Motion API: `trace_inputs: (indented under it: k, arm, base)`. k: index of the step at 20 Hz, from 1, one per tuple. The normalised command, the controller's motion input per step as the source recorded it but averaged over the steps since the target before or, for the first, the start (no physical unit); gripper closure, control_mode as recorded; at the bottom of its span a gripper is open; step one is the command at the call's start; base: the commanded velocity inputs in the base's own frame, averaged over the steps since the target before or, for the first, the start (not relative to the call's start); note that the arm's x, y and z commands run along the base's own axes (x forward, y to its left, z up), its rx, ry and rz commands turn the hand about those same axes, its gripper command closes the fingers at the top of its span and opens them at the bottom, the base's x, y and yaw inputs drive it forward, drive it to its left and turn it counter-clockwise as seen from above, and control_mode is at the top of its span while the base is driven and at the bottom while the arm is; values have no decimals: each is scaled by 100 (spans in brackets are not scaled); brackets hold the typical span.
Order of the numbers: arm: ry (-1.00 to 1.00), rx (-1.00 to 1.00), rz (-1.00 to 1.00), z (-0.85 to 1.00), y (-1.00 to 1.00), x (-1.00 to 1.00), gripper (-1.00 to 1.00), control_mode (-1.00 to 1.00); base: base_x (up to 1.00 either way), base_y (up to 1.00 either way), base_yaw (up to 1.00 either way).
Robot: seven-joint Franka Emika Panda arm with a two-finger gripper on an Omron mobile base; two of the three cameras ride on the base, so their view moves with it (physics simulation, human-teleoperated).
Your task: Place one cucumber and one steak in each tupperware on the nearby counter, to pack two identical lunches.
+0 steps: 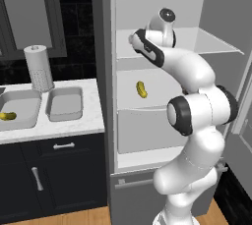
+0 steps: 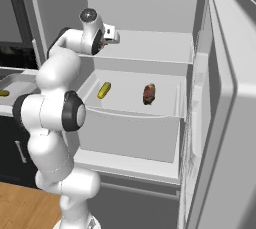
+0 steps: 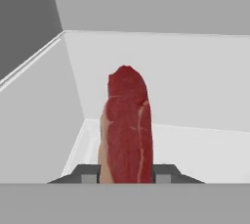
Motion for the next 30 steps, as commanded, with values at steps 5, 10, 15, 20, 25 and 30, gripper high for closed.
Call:
trace_inputs:
  k: [5,10,15,20,25,30]
  arm:
    - [-10,-2,0,5,0,-77,100,-100]
    - [0,0,2,7,0,-97,100,-100]
    - [1,0,3,39,0,-91,100,-100]
    - [2,1,1,85,0,-80,100,-100]
    - [1,-1,0,31,0,-100,100,-100]
    - [4,-8,2,0,-2,-100,100,-100]
  base:
    - [0,0,0]
    - [0,0,0]
    - [0,0,0]
    - [0,0,0]
    - [0,0,0]
    - [0,0,0]
